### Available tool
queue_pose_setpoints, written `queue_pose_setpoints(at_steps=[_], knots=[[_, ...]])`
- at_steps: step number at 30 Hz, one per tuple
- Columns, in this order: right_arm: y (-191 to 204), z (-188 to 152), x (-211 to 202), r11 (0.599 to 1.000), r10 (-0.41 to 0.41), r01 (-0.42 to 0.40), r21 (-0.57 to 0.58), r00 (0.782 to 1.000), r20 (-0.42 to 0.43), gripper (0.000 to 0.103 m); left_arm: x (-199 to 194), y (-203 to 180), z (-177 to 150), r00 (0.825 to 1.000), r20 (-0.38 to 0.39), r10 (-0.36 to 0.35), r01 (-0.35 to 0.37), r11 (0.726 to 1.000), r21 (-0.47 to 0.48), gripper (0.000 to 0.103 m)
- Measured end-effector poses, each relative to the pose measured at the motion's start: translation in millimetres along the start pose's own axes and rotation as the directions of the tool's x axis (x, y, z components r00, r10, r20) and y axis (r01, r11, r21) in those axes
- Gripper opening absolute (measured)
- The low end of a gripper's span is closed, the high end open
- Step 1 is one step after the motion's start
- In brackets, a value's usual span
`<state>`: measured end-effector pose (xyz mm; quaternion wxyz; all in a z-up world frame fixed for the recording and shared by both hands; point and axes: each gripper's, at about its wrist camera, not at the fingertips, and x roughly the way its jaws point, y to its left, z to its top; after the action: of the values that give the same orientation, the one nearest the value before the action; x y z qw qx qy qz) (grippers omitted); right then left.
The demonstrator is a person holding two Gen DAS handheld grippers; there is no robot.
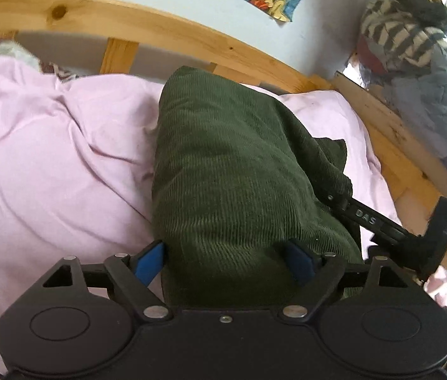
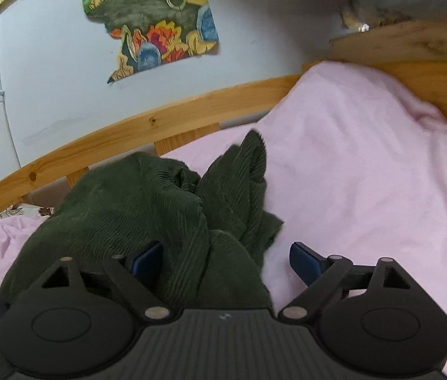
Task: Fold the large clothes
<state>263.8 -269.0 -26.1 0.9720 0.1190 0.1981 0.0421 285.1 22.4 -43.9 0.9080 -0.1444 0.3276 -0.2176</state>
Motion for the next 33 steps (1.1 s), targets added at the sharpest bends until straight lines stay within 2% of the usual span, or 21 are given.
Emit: queue_pose_setpoints(at_steps=[3,7,13,17,21,26,33], knots=[[2.2,0.7,-31.7,1.000,0.014,-0.013,-0.015,0.999,0.045,0.102,-4.5,-9.1,-1.1,0.999,0.009,0.036,-0.036,0.999,-0.012,0.093],[5.9,-8.7,-80.6,1.000,0.029,-0.029,-0.003,0.993,0.112,0.103,-17.3,-30.0,-7.4,0.992,0.080,0.101,-0.102,0.995,0.002,0.102],[10.8,-23.1,-154.3,0.999,0.033,-0.028,-0.021,0.968,0.250,0.103,-38.9,-69.2,-18.1,0.965,0.153,0.210,-0.219,0.975,0.038,0.102],[15.8,-21.5,-184.4,0.998,0.029,-0.012,-0.056,0.950,0.311,0.103,-69.4,-86.9,-27.2,0.956,0.202,0.211,-0.223,0.974,0.038,0.102],[24.3,-23.0,-215.2,0.999,0.015,0.000,-0.041,0.930,0.367,0.103,-99.7,-100.0,-37.6,0.947,0.239,0.216,-0.241,0.967,0.081,0.102],[44.7,-35.4,-242.9,0.998,0.039,-0.019,-0.058,0.929,0.367,0.103,-139.9,-110.3,-52.9,0.915,0.300,0.271,-0.311,0.946,0.094,0.102],[72.7,-52.1,-278.6,0.993,0.071,-0.032,-0.112,0.932,0.357,0.103,-181.7,-116.9,-82.1,0.898,0.337,0.284,-0.340,0.932,0.122,0.102]])
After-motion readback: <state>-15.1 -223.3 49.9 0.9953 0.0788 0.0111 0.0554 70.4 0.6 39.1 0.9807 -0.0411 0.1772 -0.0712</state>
